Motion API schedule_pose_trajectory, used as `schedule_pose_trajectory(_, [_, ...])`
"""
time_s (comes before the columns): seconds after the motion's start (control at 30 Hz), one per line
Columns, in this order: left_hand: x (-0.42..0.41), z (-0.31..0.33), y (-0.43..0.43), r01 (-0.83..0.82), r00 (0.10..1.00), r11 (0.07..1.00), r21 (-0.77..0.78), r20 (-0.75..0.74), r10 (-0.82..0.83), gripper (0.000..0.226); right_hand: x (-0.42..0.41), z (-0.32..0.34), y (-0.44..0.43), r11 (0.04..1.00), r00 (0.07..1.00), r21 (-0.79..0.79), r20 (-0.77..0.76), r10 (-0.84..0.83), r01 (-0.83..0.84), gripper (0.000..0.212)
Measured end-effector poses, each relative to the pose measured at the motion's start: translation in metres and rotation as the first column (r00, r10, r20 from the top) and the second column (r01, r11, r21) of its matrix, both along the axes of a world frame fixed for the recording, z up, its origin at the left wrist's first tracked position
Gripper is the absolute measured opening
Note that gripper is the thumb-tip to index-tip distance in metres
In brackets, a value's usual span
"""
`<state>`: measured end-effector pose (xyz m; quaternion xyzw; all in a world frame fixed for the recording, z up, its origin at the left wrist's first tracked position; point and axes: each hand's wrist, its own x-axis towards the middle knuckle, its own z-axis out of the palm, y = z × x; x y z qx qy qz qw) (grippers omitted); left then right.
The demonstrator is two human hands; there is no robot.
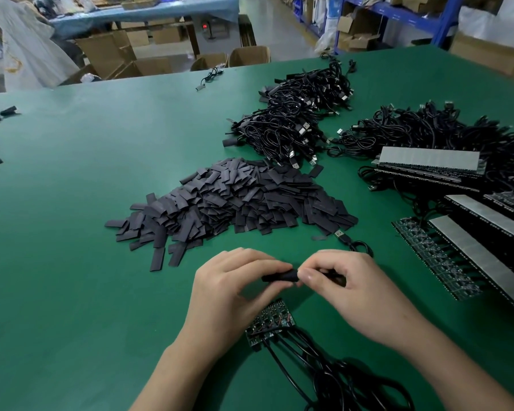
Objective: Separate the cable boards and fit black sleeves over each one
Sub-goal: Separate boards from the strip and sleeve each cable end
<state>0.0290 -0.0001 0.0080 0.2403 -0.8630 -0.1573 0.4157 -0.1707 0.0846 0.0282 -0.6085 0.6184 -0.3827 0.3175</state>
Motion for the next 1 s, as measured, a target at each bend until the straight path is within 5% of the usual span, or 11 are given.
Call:
schedule_pose_trajectory(0.43, [-0.002,0.004,0.003,-0.03,0.999,0.989,0.141,-0.014,0.033,0.022,0.0,-0.002,0.0,1.0,1.0,0.01,-0.007,-0.021,0.021,0.021])
schedule_pose_trajectory(0.6, [-0.001,0.004,0.002,-0.162,0.966,0.953,0.255,-0.157,0.206,0.028,0.0,0.002,-0.001,0.996,0.995,-0.014,0.042,-0.086,0.087,0.017])
schedule_pose_trajectory(0.77, [-0.005,0.005,0.005,-0.144,0.957,0.946,0.291,-0.202,0.208,0.019,0.005,-0.001,-0.001,0.994,0.992,-0.015,0.063,-0.108,0.109,0.017])
schedule_pose_trajectory(1.0, [-0.01,0.007,0.009,0.084,0.918,0.729,0.679,-0.338,0.209,0.018,0.01,-0.002,0.001,0.994,0.994,-0.033,0.017,-0.106,0.107,0.017])
